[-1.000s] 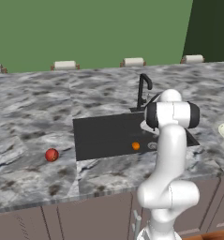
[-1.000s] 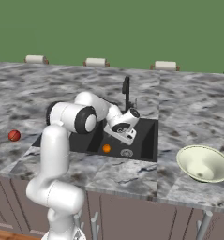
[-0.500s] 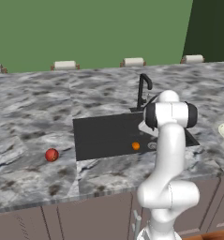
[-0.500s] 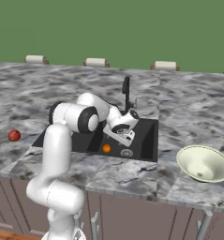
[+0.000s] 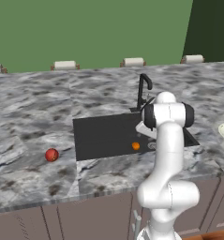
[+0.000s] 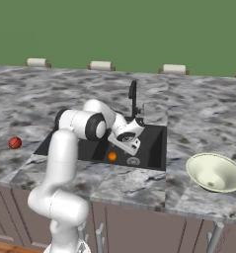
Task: Remove the onion and tangerine from the sink. Then move the bowl and cup from the counter to the sink for washing.
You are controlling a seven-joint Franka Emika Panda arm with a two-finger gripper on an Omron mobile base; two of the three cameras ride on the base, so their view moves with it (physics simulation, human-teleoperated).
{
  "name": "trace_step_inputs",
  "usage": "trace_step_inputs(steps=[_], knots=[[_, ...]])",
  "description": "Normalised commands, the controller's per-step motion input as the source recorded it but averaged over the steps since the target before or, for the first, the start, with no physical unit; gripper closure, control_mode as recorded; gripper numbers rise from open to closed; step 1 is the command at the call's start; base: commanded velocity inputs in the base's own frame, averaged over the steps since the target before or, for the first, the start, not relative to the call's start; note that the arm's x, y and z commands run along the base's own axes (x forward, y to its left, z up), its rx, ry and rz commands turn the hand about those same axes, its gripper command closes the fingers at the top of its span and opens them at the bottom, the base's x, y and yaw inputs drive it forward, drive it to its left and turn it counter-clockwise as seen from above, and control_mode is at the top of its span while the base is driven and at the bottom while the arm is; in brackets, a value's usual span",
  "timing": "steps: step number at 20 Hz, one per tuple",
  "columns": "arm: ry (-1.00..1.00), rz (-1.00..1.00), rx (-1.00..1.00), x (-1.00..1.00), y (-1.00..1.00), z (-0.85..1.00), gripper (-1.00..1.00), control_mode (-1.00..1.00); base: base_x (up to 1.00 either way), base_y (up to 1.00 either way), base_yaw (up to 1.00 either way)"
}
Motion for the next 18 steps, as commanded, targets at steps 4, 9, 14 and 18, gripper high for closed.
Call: trace_step_inputs(steps=[4,9,14,18], knots=[[0.1,0.0,0.0,0.09,0.04,-0.17,-1.0,-1.0,0.0,0.0,0.0],[0.08,0.0,0.01,0.12,0.08,-0.17,-1.0,-1.0,0.0,0.0,0.0],[0.09,0.0,0.03,0.06,0.08,-0.16,-1.0,-1.0,0.0,0.0,0.0],[0.09,0.0,0.03,0.1,0.06,-0.15,-1.0,-1.0,0.0,0.0,0.0]])
